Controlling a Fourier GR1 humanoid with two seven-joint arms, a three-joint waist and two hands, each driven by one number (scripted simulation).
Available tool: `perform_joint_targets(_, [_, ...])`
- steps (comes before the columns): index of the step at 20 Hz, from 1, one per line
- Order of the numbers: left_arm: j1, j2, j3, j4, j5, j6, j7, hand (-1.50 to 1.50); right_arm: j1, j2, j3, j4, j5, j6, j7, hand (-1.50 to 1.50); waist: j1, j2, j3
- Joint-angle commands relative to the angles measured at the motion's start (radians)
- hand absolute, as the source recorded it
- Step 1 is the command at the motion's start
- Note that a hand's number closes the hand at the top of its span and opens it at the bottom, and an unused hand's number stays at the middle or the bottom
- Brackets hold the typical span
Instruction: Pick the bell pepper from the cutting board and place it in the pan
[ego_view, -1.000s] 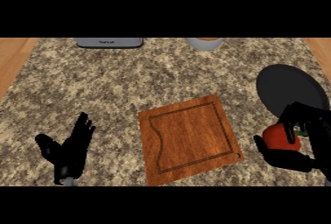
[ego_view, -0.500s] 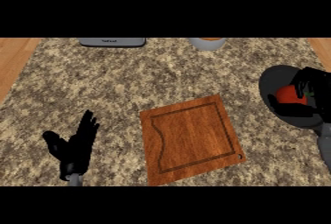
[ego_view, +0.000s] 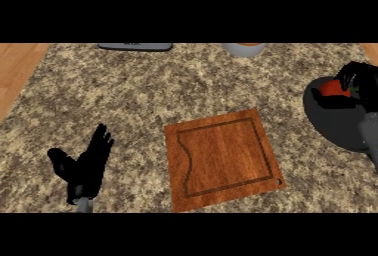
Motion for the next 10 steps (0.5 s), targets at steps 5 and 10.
perform_joint_targets(5, [-0.041,0.015,0.012,0.012,0.011,-0.017,0.022,0.00,-0.115,-0.064,0.024,0.352,0.111,0.025,0.007,-1.50,0.037,0.018,0.002])
perform_joint_targets(10, [-0.011,-0.023,-0.020,0.017,0.000,-0.011,-0.002,0.00,-0.155,-0.074,-0.053,0.413,0.049,-0.046,-0.138,-1.50,0.039,0.021,0.005])
